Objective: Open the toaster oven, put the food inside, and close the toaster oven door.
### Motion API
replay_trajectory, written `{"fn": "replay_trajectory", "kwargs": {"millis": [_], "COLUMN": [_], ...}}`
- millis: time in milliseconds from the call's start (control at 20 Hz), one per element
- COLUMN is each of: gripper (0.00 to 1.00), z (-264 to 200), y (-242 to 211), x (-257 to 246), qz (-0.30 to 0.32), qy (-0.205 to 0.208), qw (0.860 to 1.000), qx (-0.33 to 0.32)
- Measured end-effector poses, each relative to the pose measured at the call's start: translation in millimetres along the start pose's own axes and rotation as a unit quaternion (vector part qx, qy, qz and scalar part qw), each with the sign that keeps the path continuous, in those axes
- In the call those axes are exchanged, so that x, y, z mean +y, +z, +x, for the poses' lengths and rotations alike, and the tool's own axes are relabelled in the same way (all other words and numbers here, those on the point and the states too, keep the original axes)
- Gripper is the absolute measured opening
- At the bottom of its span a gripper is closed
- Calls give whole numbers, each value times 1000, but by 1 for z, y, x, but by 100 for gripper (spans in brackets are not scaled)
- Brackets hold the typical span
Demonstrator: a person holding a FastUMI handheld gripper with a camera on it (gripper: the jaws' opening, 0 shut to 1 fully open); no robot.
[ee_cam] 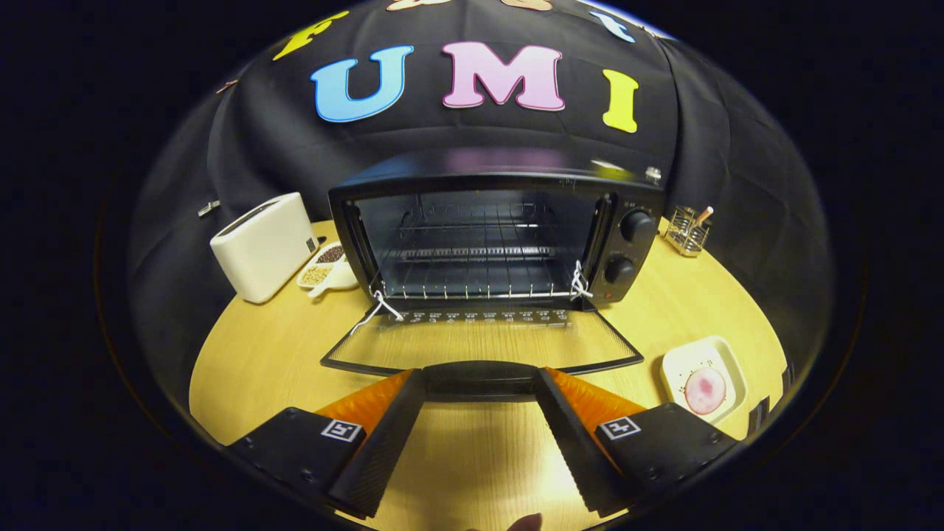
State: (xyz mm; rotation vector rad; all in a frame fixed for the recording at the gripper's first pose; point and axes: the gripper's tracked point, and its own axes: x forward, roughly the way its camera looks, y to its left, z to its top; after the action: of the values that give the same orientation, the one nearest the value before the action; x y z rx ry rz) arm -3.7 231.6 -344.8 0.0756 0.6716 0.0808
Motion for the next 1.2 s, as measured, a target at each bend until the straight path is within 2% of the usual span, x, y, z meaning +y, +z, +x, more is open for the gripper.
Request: {"fn": "replay_trajectory", "kwargs": {"millis": [150,400,600,800,1000,1200], "gripper": [100,100,100,100,99,99], "z": [10,7,-21,-51,-71,-83], "y": [-19,-24,0,32,31,28], "x": [5,5,-7,-46,-95,-164], "qz": [0,3,18,10,9,17], "qy": [13,38,74,88,110,109], "qw": [999,998,997,996,993,992], "qx": [36,51,32,-5,30,64]}}
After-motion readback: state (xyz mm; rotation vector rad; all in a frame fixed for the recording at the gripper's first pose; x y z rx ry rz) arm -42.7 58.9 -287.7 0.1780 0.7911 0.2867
